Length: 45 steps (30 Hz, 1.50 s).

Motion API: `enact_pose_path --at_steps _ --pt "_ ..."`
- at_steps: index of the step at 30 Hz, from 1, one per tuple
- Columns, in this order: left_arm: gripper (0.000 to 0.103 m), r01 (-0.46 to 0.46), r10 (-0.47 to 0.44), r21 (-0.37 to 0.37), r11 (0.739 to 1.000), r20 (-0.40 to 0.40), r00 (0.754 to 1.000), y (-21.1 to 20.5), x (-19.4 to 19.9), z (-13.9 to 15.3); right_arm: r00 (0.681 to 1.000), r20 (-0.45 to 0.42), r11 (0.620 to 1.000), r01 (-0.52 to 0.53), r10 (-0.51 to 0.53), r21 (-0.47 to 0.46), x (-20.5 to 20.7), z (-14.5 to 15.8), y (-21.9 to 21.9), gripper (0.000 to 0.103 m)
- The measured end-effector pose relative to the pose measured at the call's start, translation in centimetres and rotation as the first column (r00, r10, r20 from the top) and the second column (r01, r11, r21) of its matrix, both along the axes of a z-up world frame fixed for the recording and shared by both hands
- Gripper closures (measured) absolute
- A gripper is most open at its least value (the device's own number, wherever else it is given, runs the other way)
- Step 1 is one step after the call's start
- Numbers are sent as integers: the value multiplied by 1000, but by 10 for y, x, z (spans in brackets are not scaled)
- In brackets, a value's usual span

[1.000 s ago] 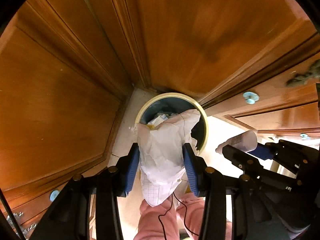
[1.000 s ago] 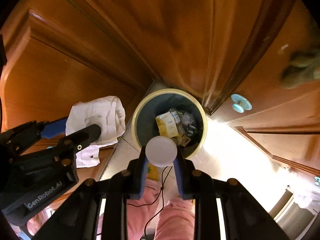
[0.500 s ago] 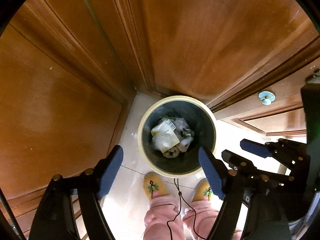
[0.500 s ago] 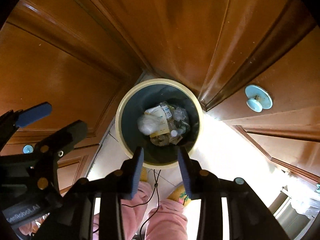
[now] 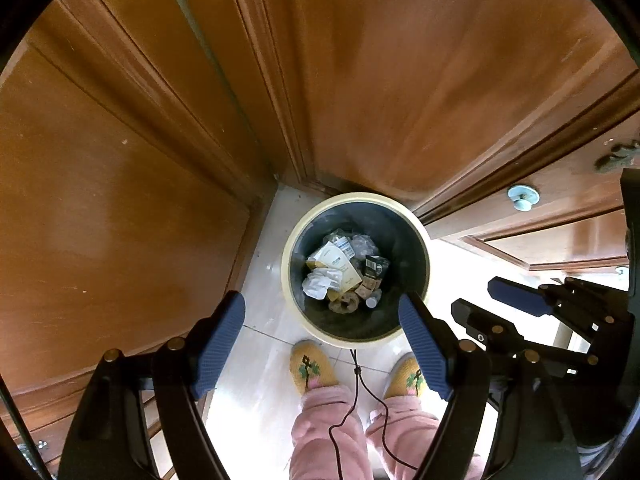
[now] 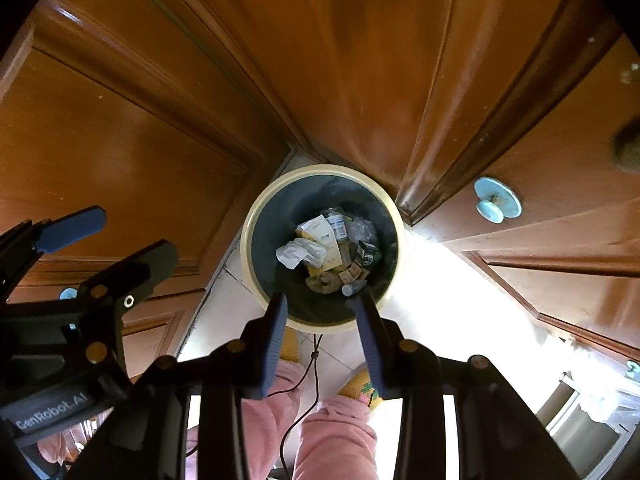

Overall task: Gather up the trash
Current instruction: 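Open both tools above the bin to drop tissue and bottle, then raise both open tools back up to the counter corner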

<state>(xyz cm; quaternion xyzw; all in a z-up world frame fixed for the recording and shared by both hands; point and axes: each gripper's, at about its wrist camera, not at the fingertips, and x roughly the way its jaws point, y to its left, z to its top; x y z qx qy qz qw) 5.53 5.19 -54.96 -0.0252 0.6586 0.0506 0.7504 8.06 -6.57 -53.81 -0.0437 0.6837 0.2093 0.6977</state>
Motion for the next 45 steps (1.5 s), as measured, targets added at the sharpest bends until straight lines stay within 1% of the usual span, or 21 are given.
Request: enact_pose_path --at_steps 6,11,16,19,20,24,26,27,30,33,35,38,39,41,45 --pt "25 0 0 -1 1000 1 1000 -2 -3 27 1000 1 1000 8 -8 2 -2 23 -5 67" --pt "25 11 -11 -8 1000 0 1000 -6 -9 65 1000 -1 1000 29 -29 7 -6 60 -13 67" --pt "25 63 -63 4 998 20 998 -15 -13 114 999 25 999 47 -48 12 -12 106 -26 67" --pt "25 86 -86 7 996 49 995 -20 -15 151 997 35 997 72 -72 23 -14 137 -36 67" --pt "25 91 -91 8 996 57 994 -21 -14 159 996 39 996 81 -82 28 -14 147 -39 67" --pt "24 111 -111 11 994 110 988 -26 -15 211 991 69 992 112 -115 53 -18 193 -53 67" --pt "21 122 -124 21 992 145 982 -27 -14 237 987 92 990 123 -129 67 -20 217 -58 67" --pt "19 130 -133 30 991 170 976 -28 -14 253 985 107 989 129 -136 72 -21 229 -62 67" --pt "19 154 -160 46 987 229 960 -36 -14 291 977 148 986 143 -155 85 -26 262 -69 67" --pt "18 178 -187 57 982 285 940 -42 -14 323 967 190 983 156 -171 95 -31 292 -75 67" --pt "17 200 -211 66 978 315 925 -46 -13 339 958 223 982 163 -180 91 -33 309 -77 67" --pt "14 241 -263 106 965 366 893 -54 -13 367 942 271 980 183 -198 82 -33 332 -82 67" --pt "13 256 -284 123 959 387 877 -57 -11 377 935 289 978 192 -206 77 -32 340 -85 67" --pt "12 276 -308 138 951 417 855 -60 -8 391 921 320 975 211 -223 71 -31 352 -89 67" --pt "11 317 -356 165 934 481 801 -64 -1 419 884 385 963 265 -267 59 -29 379 -96 67"
